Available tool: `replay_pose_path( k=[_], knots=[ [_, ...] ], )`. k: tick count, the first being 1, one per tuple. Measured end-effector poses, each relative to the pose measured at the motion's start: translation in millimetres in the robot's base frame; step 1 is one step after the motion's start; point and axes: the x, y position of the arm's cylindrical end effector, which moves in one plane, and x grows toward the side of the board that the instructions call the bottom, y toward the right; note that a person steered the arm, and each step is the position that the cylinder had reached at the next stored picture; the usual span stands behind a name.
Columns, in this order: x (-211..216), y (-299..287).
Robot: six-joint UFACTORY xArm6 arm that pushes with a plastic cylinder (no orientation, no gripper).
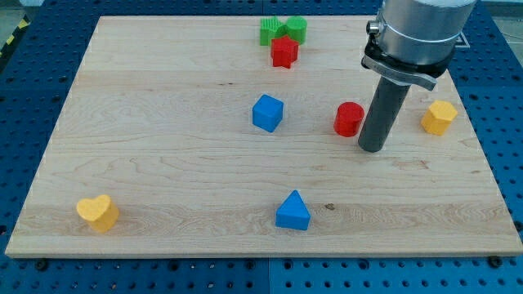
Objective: Move the red circle diagonal top right to the blue cube
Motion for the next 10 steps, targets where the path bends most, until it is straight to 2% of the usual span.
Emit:
replay_pose_path(
  k=[2,3,4,6,10],
  knots=[
    [-8.4,4.1],
    [21.1,-0.3],
    [22.7,-18.4],
    [-17.2,-8.8],
    [0.1,-10.8]
  ],
)
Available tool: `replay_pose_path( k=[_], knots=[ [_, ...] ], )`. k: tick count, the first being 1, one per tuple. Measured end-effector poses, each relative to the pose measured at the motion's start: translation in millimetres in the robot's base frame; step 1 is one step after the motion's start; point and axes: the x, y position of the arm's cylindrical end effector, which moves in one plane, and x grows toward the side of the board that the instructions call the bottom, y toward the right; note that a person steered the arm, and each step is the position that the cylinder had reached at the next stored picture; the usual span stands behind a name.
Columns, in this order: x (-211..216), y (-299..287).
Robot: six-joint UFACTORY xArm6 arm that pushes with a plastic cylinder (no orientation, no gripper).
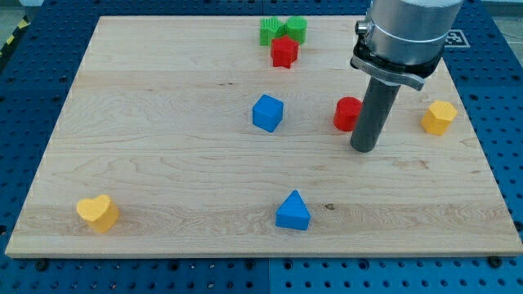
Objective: Move the red circle diagonal top right to the blue cube
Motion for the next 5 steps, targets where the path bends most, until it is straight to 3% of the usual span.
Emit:
replay_pose_path(
  k=[3,5],
  knots=[
    [-27.1,5.3],
    [-3.5,-17.1]
  ],
)
